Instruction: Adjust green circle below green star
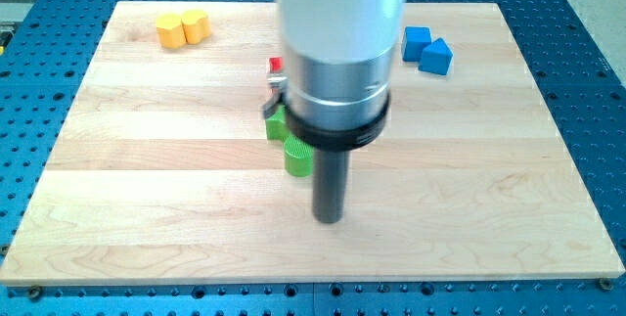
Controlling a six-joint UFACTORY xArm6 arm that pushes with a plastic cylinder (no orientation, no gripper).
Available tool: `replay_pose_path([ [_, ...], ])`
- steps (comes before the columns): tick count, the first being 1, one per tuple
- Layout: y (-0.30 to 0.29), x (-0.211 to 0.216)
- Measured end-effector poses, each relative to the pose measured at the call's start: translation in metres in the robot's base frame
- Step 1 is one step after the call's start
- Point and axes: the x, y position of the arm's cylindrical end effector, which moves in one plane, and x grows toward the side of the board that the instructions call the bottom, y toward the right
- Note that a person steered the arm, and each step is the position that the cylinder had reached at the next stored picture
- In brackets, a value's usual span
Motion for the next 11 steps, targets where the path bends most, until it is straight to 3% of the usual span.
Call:
replay_pose_path([
  [4, 0.004, -0.051],
  [11, -0.023, -0.057],
])
